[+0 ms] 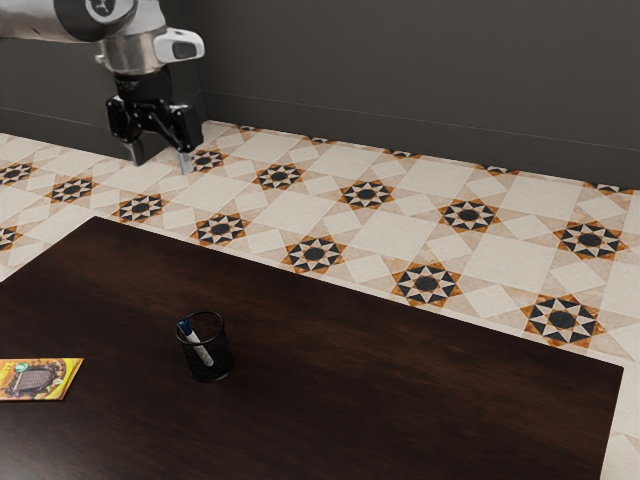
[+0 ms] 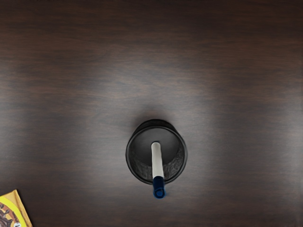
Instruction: Take the marker out of the pen holder and place it to the left of the pen holder.
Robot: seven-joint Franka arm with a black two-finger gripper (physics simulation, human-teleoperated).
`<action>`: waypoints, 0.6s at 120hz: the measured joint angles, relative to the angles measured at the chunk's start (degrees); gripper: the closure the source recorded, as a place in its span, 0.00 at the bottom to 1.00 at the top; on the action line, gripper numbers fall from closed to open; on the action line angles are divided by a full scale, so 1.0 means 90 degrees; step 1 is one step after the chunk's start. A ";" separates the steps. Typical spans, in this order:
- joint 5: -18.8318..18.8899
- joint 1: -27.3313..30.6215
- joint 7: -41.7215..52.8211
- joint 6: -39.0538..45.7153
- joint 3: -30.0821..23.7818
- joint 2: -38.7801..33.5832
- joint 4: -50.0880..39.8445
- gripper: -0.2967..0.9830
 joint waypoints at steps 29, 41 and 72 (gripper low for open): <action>-0.0233 0.0109 0.0003 0.0636 0.0147 0.1252 -0.0477 0.24; -0.0468 0.0199 -0.0027 0.1305 0.0192 0.1787 -0.0798 0.24; -0.0919 0.0246 -0.0064 0.3425 0.0201 0.2220 -0.1370 0.25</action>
